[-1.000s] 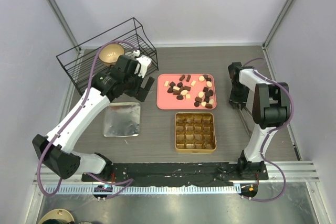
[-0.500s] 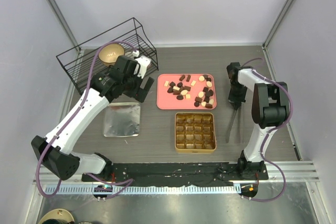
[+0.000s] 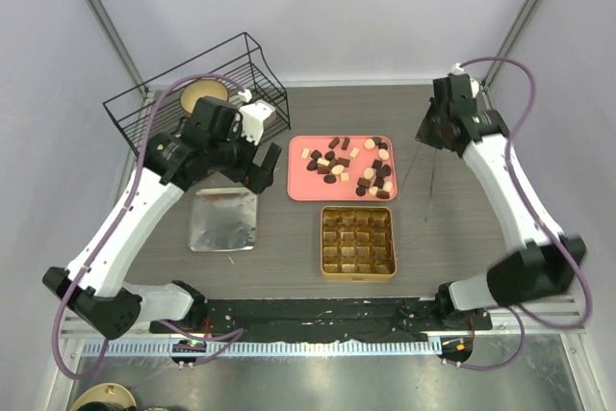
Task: Pack the chocolate
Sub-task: Pick up the clamp from the center of the board.
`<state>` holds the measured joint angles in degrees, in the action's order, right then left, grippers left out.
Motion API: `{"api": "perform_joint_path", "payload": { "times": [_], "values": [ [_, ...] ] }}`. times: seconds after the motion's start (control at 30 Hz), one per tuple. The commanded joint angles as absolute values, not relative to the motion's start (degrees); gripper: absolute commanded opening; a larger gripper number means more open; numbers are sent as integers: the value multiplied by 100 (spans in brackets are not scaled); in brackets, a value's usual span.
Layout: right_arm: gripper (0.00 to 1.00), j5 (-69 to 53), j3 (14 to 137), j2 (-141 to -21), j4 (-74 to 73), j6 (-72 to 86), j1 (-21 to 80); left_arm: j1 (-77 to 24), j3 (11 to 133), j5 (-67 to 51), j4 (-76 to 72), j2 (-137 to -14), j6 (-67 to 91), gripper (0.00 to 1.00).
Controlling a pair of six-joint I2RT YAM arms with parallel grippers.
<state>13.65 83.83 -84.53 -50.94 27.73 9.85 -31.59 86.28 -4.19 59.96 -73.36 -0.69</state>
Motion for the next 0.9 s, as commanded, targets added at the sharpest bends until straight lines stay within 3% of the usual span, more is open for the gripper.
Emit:
{"api": "perform_joint_path", "payload": {
  "times": [0.0, 0.17, 0.37, 0.53, 0.87],
  "values": [
    [1, 345, 7684, -6686, -3783, 3269, 1414, -3147, 9447, -1993, 6686, -7005, -359, 100],
    [1, -929, 5841, -4968, -747, 4094, 1810, -3146, 9949, -3188, 7400, -7128, -422, 100],
    [1, -1994, 5362, -4474, 1147, 5114, 1907, -3146, 9958, -5262, 8015, -7233, -1281, 100],
    [1, -2346, 5554, -4447, 1582, 5405, 2127, -3138, 10334, -6554, 8893, -7716, -2414, 100],
    [1, -2584, 5818, -4623, 1723, 5380, 2452, -3129, 10530, -7127, 9519, -8358, -3041, 98]
  ]
}}
